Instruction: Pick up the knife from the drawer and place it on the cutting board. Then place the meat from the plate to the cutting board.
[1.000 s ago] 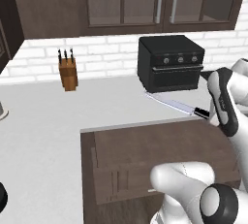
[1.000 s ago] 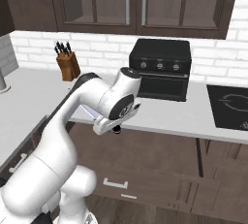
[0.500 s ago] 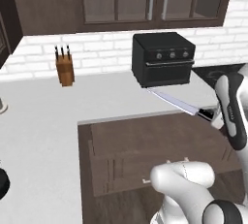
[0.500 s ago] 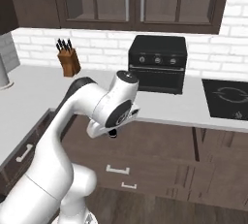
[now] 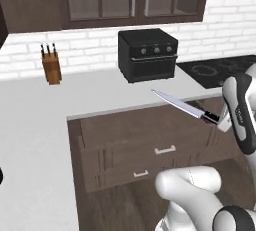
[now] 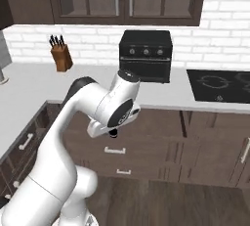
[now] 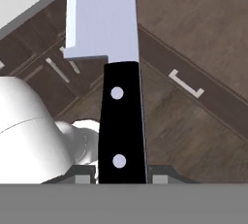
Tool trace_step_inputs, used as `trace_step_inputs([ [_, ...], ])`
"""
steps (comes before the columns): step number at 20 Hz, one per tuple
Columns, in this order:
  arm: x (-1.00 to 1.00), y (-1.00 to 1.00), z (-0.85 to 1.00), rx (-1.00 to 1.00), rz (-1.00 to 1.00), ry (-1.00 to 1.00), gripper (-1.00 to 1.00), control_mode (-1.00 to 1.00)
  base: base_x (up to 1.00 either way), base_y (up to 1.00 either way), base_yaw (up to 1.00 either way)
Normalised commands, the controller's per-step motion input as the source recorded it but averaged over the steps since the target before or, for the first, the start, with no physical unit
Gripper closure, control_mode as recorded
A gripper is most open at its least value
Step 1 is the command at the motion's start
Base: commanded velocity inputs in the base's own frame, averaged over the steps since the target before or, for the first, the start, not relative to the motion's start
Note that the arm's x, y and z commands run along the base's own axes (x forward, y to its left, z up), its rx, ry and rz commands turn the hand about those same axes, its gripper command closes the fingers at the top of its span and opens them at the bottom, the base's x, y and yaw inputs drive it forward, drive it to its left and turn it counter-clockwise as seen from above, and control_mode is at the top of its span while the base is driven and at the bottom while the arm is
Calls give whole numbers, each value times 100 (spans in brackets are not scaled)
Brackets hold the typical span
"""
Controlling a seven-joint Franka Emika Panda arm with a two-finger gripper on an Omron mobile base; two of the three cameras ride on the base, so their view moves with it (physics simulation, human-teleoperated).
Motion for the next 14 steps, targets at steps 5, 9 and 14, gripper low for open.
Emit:
trace_step_inputs([
  [5, 0, 0, 0, 0, 0, 0, 100, 100, -16, -53, -54],
  [9, 0, 0, 0, 0, 0, 0, 100, 100, -6, -61, -56],
  [14, 0, 0, 0, 0, 0, 0, 100, 100, 0, -66, -54],
])
